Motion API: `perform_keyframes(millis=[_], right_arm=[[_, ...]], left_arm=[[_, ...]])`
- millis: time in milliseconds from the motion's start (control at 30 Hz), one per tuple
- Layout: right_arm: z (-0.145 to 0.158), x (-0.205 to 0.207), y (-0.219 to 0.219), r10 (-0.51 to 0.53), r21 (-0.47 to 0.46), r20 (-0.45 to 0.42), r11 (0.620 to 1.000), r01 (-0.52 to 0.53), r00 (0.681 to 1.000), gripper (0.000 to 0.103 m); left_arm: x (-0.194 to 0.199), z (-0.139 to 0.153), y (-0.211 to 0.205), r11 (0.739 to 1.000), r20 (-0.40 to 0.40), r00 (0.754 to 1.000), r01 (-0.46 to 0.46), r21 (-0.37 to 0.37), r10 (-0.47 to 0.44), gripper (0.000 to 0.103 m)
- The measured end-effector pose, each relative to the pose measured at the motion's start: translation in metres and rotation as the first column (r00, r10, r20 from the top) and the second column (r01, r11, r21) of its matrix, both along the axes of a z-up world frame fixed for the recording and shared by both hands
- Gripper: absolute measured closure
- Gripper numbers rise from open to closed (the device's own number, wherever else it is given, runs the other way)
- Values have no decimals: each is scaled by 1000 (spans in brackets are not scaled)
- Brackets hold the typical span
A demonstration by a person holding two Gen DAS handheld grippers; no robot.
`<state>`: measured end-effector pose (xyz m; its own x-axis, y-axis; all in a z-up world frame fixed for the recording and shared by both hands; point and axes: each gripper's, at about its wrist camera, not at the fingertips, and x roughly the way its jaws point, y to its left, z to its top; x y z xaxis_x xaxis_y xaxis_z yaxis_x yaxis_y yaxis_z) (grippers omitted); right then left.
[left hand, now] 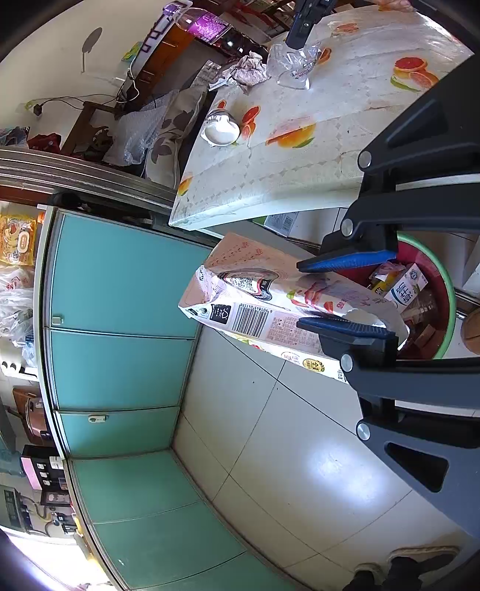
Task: Collect trash
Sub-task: 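Carry the pink bag over the bin with the left while the right carries the plastic bag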
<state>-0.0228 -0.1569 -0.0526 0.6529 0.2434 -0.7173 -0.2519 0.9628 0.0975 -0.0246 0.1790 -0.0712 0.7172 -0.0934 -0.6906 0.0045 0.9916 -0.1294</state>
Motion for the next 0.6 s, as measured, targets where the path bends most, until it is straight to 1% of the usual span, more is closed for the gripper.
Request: perform_keyframes(millis=[333, 600], right_arm=[[16, 7, 43, 73, 30, 27, 997, -73, 997, 99], [24, 17, 84, 153, 9, 37, 988, -153, 988, 101]], left_arm=[[3, -7, 6, 1000, -20, 1000, -11, -13, 11, 80], [8, -12, 12, 999, -41, 999, -33, -23, 32, 80]])
